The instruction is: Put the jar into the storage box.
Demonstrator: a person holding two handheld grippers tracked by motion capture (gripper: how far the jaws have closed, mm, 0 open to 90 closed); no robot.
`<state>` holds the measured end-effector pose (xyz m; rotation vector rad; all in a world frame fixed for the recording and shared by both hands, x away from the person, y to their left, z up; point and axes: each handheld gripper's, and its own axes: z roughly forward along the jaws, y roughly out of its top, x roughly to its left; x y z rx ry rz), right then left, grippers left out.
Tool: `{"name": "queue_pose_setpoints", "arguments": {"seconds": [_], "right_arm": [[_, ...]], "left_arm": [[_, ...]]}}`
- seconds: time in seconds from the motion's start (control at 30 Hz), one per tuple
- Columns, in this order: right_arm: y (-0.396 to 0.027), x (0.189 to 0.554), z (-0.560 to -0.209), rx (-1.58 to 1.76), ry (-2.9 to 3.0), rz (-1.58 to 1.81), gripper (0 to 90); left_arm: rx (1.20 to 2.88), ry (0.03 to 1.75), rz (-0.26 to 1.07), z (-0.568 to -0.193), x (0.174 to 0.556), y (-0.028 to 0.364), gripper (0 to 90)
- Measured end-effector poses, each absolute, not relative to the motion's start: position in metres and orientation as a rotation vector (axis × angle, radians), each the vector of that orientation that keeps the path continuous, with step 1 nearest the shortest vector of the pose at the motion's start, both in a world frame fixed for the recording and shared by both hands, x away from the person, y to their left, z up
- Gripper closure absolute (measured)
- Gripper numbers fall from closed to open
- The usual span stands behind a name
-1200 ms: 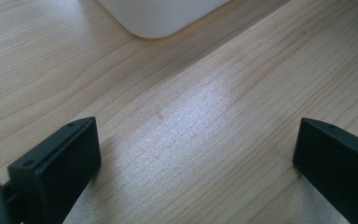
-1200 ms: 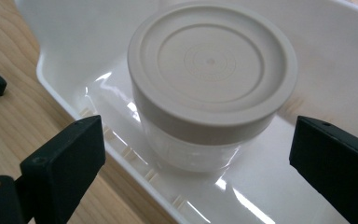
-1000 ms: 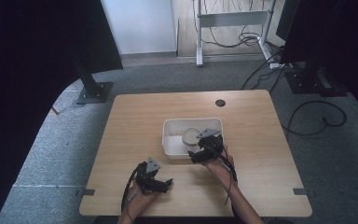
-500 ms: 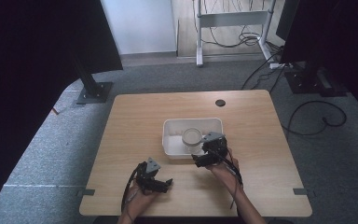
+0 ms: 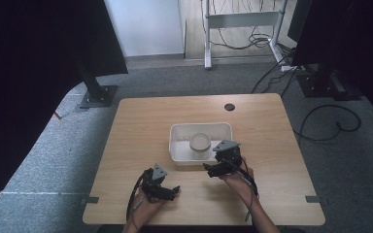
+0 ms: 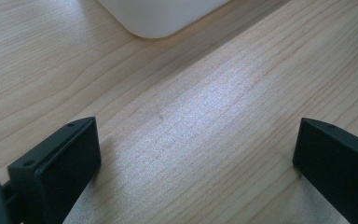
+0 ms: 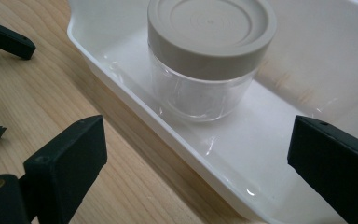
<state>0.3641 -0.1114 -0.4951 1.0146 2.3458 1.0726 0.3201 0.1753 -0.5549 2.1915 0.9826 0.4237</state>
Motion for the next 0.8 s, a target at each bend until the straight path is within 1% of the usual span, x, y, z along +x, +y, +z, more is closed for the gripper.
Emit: {"name": "queue_pose_setpoints", "arguments": {"seconds": [0.8], "right_arm": [[-0.135,0.346,-0.496,1.017,2.349,1.077,3.1]], "left_arm": [[2.193,0.983,0.423,-0.555,0.320,0.175,0.5]]}}
